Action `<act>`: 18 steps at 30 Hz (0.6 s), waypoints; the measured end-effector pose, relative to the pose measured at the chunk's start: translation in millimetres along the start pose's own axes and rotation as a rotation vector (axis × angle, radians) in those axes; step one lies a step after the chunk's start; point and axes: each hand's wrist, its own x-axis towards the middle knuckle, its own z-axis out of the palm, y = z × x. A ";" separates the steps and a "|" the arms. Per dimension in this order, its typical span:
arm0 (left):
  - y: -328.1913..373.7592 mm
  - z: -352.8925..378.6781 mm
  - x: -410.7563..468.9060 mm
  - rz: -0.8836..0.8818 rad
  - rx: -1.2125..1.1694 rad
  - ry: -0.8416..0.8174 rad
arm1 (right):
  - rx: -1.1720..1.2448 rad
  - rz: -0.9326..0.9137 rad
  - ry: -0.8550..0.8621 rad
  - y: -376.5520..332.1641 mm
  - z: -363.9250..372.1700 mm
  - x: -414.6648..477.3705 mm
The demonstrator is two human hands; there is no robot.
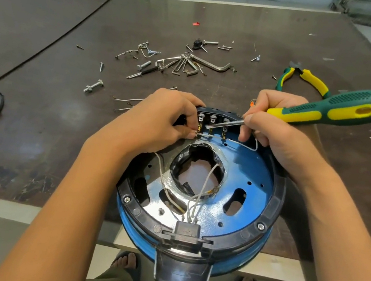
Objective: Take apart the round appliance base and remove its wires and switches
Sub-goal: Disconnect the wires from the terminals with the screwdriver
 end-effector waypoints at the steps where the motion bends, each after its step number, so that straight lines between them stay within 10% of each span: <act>1: 0.2 -0.3 -0.2 -0.002 -0.003 -0.002 | 0.008 -0.012 -0.004 1.0 -0.4 0.2; 18: -1.4 -0.6 -0.1 -0.021 -0.024 -0.001 | -0.140 -0.077 -0.051 -1.8 -0.7 -1.7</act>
